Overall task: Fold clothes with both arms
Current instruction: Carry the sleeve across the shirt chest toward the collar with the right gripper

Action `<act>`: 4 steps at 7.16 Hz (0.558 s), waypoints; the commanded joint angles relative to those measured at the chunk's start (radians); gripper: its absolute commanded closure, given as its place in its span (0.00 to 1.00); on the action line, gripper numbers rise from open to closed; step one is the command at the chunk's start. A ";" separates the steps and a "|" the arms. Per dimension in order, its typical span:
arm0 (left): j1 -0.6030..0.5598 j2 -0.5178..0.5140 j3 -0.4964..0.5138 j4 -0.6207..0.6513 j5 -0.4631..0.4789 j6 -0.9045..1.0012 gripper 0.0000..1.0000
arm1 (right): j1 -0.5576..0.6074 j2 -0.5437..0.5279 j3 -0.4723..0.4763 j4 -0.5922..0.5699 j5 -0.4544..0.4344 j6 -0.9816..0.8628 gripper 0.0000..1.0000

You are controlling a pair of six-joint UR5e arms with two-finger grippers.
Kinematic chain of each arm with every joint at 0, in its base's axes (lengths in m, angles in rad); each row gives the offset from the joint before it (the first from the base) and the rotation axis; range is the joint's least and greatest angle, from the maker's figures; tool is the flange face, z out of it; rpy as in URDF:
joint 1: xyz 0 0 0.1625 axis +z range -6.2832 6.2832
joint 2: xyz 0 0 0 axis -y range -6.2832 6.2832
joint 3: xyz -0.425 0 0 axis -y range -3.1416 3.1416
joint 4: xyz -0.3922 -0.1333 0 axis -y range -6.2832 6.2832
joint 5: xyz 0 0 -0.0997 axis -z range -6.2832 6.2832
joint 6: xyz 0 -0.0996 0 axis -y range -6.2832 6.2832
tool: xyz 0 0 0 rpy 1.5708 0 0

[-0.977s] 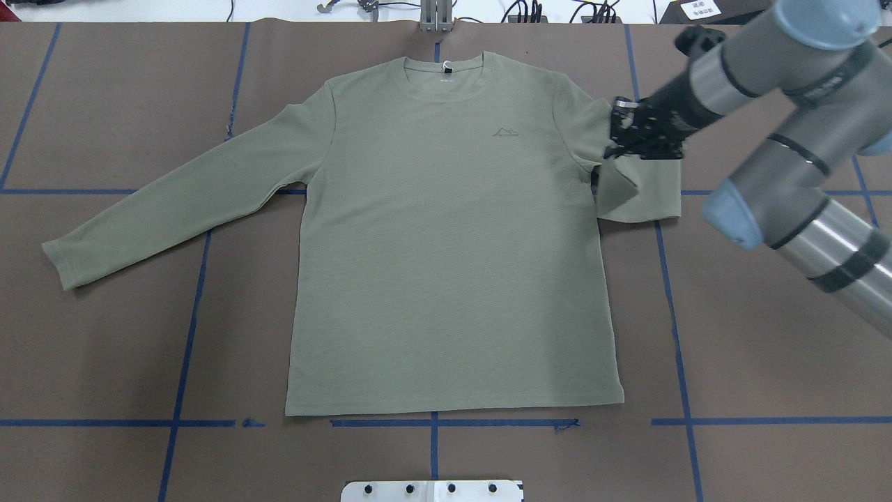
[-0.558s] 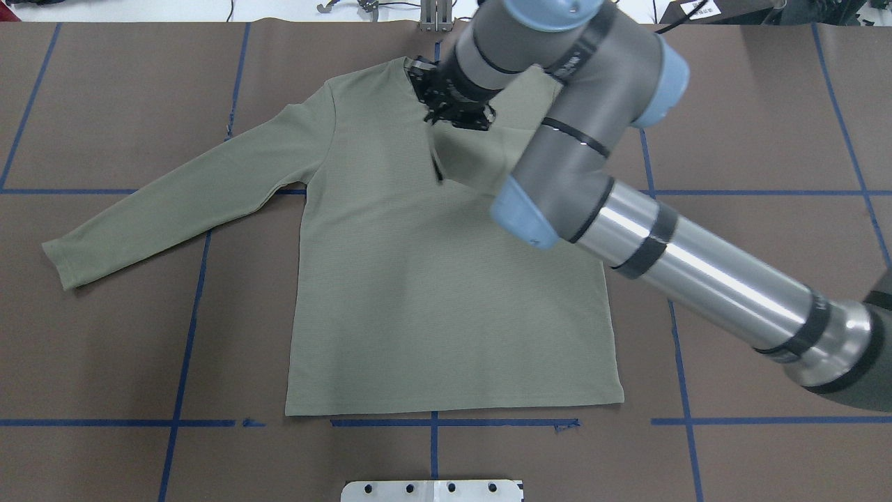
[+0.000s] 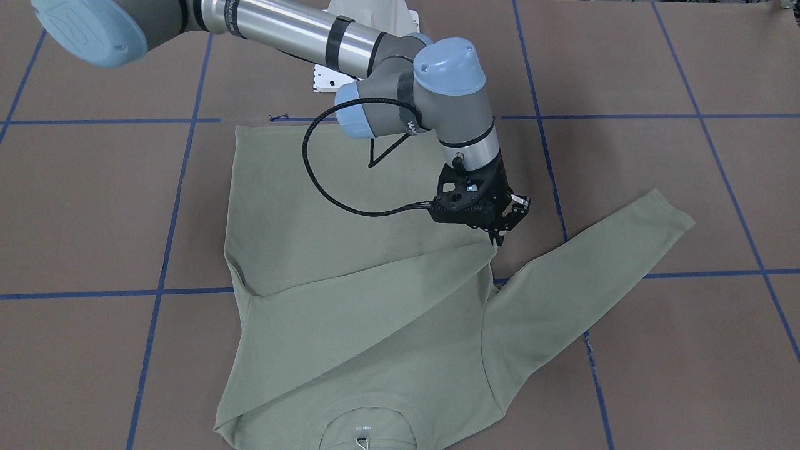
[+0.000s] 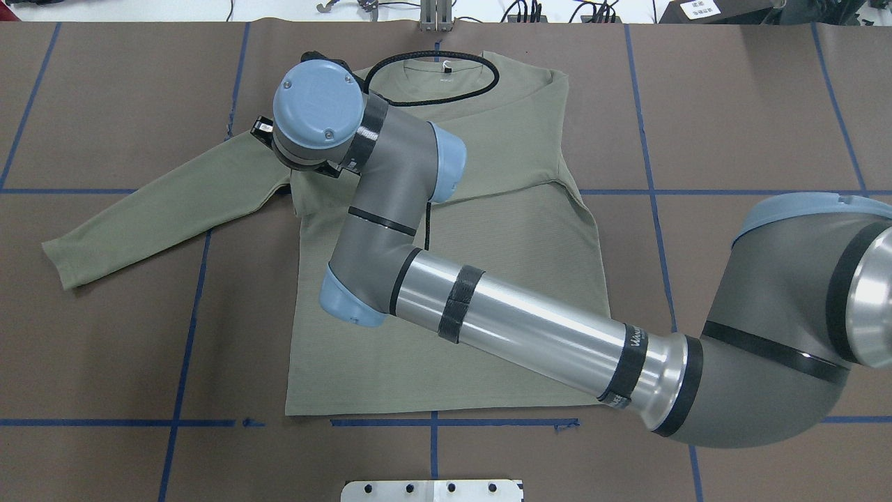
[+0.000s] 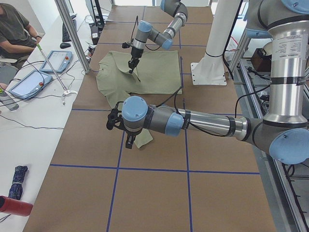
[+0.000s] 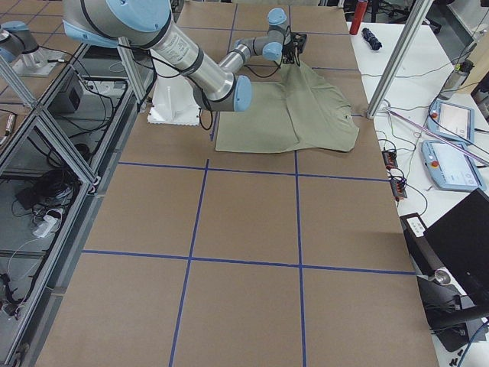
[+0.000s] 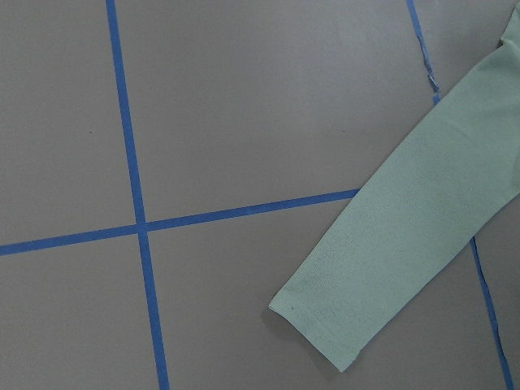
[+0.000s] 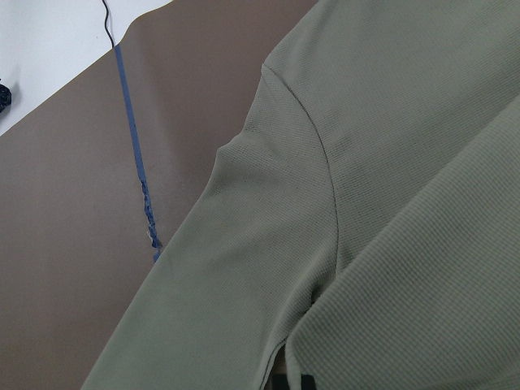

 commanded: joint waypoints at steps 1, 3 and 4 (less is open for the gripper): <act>0.000 0.000 0.001 0.000 0.000 -0.002 0.00 | -0.010 0.034 -0.115 0.086 -0.060 -0.003 0.14; 0.000 0.002 0.016 0.002 -0.133 -0.002 0.00 | -0.011 0.097 -0.181 0.087 -0.062 -0.003 0.01; 0.032 -0.008 0.019 -0.006 -0.141 -0.004 0.00 | -0.010 0.097 -0.181 0.087 -0.062 -0.003 0.01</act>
